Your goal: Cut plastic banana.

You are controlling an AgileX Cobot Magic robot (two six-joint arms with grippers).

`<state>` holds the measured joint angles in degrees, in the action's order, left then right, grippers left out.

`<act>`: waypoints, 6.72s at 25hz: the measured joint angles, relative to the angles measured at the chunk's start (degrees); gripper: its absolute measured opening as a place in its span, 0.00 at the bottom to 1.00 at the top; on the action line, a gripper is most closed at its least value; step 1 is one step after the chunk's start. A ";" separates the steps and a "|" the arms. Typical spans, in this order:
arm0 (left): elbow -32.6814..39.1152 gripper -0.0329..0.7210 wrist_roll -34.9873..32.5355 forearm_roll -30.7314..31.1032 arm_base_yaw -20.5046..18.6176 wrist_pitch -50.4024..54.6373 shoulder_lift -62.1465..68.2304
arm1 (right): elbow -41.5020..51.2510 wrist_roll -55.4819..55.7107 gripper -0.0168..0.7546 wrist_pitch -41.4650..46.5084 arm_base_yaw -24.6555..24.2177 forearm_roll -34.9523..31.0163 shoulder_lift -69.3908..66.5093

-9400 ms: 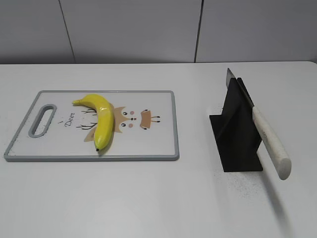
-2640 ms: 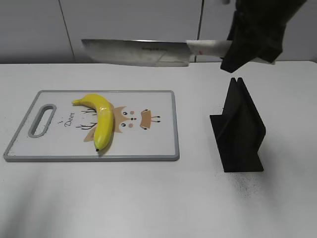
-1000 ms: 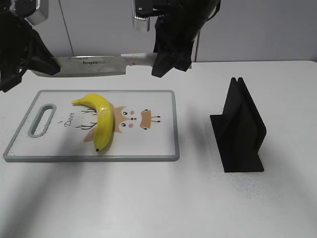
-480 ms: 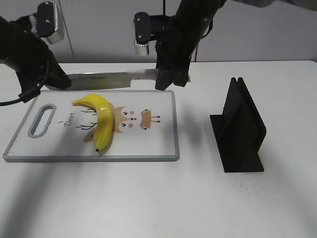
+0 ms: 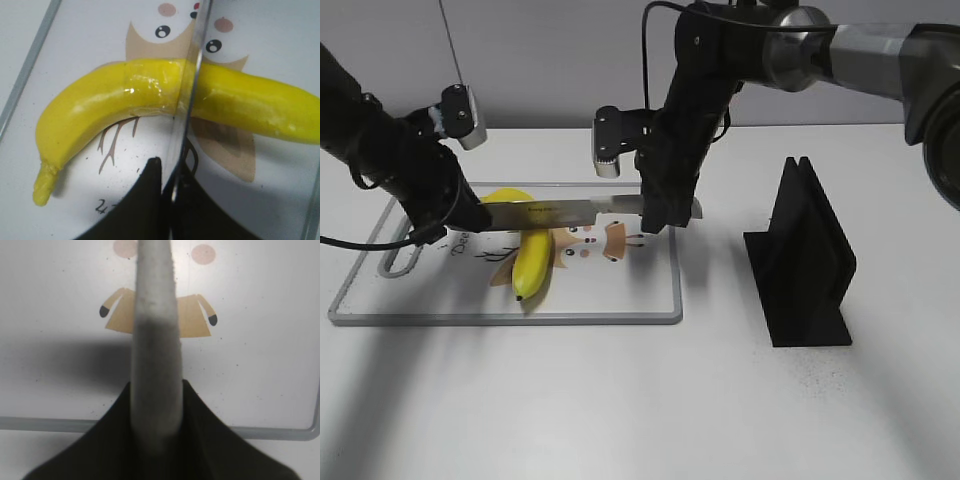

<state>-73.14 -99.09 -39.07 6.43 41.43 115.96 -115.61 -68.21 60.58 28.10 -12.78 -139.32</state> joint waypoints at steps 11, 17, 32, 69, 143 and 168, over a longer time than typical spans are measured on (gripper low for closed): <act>0.44 0.08 0.43 1.73 0.27 -0.84 -8.01 | -3.02 0.43 0.23 3.03 0.18 0.60 3.85; 0.72 0.08 0.55 2.30 0.27 1.52 -15.12 | -5.18 0.43 0.23 6.91 0.27 0.67 8.27; 0.72 0.91 2.36 -6.81 0.21 1.73 -19.11 | -5.08 1.97 0.23 9.09 0.34 0.60 12.08; 13.62 0.80 74.71 26.50 -6.20 28.09 -57.06 | 20.62 68.21 0.23 9.66 0.34 6.48 41.21; 46.32 0.74 86.39 28.91 -6.20 20.77 -116.31 | 73.09 99.83 0.23 -24.75 0.34 21.28 60.65; 46.32 0.74 86.39 28.91 -6.20 20.77 -116.31 | 64.92 78.89 0.78 -9.81 0.34 13.67 77.94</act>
<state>-26.82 -12.70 -10.16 0.24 62.21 -0.35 -50.69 10.68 50.78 28.44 0.89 -61.38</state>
